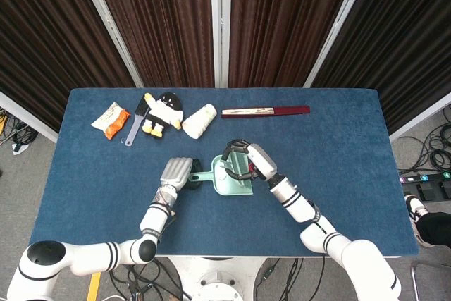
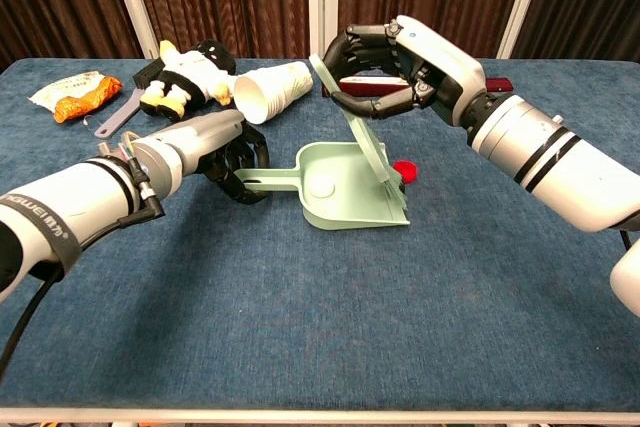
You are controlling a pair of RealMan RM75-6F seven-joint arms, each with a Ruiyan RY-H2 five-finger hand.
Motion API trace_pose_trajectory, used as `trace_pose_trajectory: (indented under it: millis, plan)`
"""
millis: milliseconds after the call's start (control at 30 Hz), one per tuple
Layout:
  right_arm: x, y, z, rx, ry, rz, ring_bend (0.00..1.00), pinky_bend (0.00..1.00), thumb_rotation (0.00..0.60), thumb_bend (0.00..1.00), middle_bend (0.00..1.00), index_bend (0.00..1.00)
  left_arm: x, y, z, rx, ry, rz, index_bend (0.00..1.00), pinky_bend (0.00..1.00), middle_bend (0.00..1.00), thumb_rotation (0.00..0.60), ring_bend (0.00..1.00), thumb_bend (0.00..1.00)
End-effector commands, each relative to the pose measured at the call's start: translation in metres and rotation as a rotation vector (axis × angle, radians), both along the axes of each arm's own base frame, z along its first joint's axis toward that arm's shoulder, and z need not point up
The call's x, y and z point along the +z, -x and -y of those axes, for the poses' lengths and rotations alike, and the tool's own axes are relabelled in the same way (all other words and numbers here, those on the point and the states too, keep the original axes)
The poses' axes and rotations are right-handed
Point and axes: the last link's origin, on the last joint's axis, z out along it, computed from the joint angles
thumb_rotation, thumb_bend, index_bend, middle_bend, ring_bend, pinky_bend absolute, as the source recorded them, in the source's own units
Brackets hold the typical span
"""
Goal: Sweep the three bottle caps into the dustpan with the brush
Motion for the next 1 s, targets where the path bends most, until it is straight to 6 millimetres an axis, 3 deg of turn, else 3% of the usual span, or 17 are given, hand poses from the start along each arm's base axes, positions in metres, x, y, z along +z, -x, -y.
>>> trace_pose_trajectory:
  millis: [33, 233, 433, 833, 1000]
  plan:
    - [0.015, 0.007, 0.003, 0.0, 0.034, 0.017, 0.34, 0.24, 0.6, 0.52, 0.64, 0.8, 0.003, 0.0, -0.001, -0.005, -0.004, -0.006, 0.64, 0.48, 0.6, 0.6, 0.5, 0.4]
    - [0.043, 0.04, 0.013, -0.072, 0.088, -0.032, 0.34, 0.24, 0.6, 0.52, 0.64, 0.8, 0.005, 0.0, -0.002, -0.008, 0.0, -0.014, 0.64, 0.48, 0.6, 0.6, 0.5, 0.4]
    - [0.034, 0.054, 0.015, -0.146, 0.03, -0.053, 0.34, 0.24, 0.6, 0.53, 0.64, 0.81, 0.002, -0.003, -0.001, -0.019, 0.0, -0.035, 0.64, 0.48, 0.6, 0.6, 0.5, 0.4]
    - [-0.011, 0.027, -0.004, -0.14, -0.067, 0.043, 0.34, 0.24, 0.6, 0.56, 0.64, 0.81, 0.001, -0.005, 0.0, -0.028, -0.004, -0.055, 0.64, 0.48, 0.6, 0.6, 0.5, 0.4]
    - [-0.02, 0.015, -0.008, -0.145, -0.078, 0.106, 0.35, 0.24, 0.6, 0.58, 0.64, 0.81, 0.002, -0.006, 0.001, -0.008, 0.004, -0.023, 0.64, 0.48, 0.6, 0.6, 0.5, 0.4]
